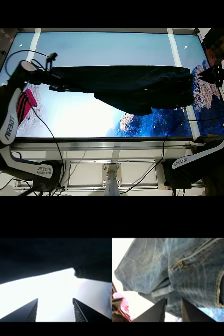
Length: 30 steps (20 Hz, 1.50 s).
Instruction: Fold the clothes and pants, and hang the long-sleeved shirts on hangers.
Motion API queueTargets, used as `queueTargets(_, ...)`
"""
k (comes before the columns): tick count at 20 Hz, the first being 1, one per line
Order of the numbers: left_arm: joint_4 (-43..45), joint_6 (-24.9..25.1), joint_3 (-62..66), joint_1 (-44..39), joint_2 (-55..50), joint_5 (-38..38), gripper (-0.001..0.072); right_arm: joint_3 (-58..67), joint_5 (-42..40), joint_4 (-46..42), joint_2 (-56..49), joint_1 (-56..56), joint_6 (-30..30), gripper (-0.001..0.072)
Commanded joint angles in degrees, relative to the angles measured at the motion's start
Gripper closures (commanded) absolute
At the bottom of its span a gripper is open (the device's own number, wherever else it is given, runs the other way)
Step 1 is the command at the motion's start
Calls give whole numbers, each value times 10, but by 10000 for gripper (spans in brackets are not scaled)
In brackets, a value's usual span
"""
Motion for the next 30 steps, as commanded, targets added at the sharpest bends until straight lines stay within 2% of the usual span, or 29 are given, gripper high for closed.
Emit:
queueTargets(1,-5,3,0,-78,-51,12,228,-1,-30,2,-4,-1,-5,466)
queueTargets(3,-3,-1,0,-120,-76,83,227,-1,-34,2,-4,-2,-5,465)
queueTargets(5,-3,-33,0,-145,-93,134,227,0,-39,2,-4,-2,-5,465)
queueTargets(9,6,-82,0,-156,-105,176,228,0,-48,22,-4,-1,-5,465)
queueTargets(12,-6,-96,0,-157,-105,201,230,0,-48,39,-4,-1,-5,465)
queueTargets(13,-22,-96,0,-158,-105,198,339,-1,-48,38,-4,-1,-5,466)
queueTargets(14,-35,-96,0,-158,-104,192,547,0,-48,33,-4,-1,-5,467)
queueTargets(15,-38,-90,1,-158,-101,180,696,0,-47,28,-4,-1,-5,468)
queueTargets(16,-37,-90,1,-156,-94,164,696,-1,-46,22,-4,-1,-5,502)
queueTargets(18,-30,-90,1,-148,-61,122,697,-1,-36,-3,-4,-2,-6,662)
queueTargets(20,24,-95,1,-144,-4,78,698,-1,-21,-53,-4,-2,-14,663)
queueTargets(22,152,-149,1,-144,61,25,698,-8,5,-106,-4,-8,-14,663)
queueTargets(23,218,-174,1,-144,89,-13,697,-21,22,-109,-4,-15,-14,663)
queueTargets(25,298,-177,0,-144,128,-94,697,-53,45,-106,-3,-32,-15,663)
queueTargets(26,322,-179,0,-144,140,-122,697,-77,52,-101,0,-41,-15,663)
queueTargets(29,349,-195,-13,-141,158,-144,696,-169,52,-97,17,-60,-14,645)
queueTargets(30,365,-197,-14,-141,158,-150,696,-203,45,-98,22,-63,-14,601)
